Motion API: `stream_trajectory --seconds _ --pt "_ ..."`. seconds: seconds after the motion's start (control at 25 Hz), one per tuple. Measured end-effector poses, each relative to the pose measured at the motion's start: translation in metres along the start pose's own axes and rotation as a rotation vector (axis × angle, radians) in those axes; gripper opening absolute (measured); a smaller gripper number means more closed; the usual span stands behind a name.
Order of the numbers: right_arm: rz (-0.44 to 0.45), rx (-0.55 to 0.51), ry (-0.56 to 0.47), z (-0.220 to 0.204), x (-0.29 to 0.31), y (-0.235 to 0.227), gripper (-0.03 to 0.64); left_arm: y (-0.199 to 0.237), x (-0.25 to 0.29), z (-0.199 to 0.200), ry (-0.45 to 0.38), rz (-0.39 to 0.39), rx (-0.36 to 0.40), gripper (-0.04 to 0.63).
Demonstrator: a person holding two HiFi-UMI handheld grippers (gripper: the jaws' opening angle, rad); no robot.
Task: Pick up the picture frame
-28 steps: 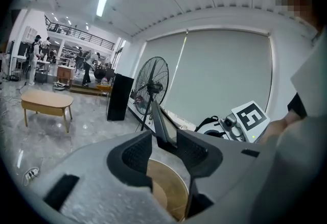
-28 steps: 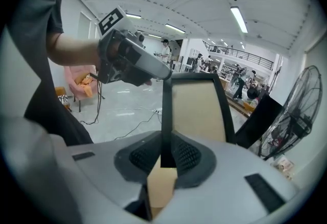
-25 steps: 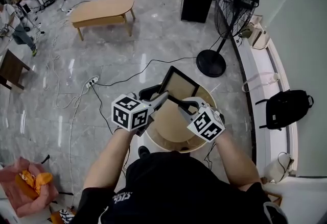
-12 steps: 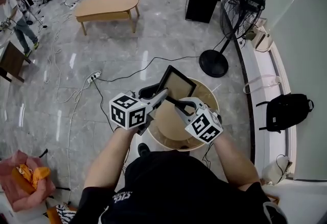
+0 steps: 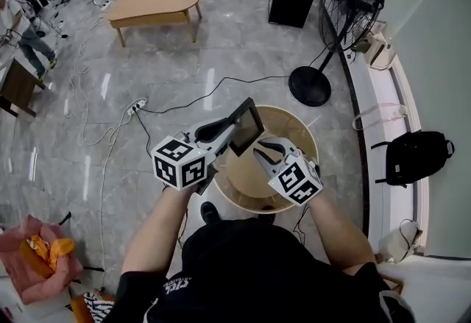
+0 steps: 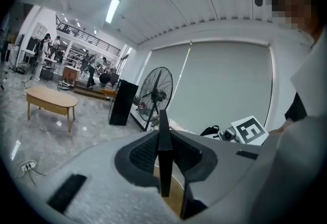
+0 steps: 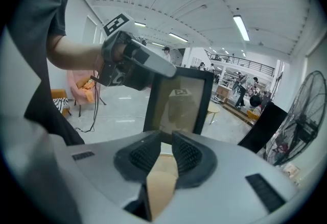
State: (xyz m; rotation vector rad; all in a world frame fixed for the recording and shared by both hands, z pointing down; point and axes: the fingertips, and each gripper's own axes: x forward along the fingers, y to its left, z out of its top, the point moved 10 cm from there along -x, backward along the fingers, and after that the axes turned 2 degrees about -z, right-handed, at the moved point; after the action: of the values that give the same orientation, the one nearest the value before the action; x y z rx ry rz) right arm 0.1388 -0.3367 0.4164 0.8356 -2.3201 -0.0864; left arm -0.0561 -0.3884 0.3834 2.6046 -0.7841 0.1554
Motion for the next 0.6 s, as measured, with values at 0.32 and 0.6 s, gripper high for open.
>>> stream_trajectory --seconds 0.32,0.6 --pt "-0.064 0.126 0.003 -0.022 -0.011 -0.026 0.067 0.027 -0.016 0.007 -0.003 0.088 0.030 0.075" --pt "-0.191 0.228 -0.073 -0.023 -0.046 -0.057 0.008 0.036 -0.041 0.047 -0.057 0.185 0.153 0.075"
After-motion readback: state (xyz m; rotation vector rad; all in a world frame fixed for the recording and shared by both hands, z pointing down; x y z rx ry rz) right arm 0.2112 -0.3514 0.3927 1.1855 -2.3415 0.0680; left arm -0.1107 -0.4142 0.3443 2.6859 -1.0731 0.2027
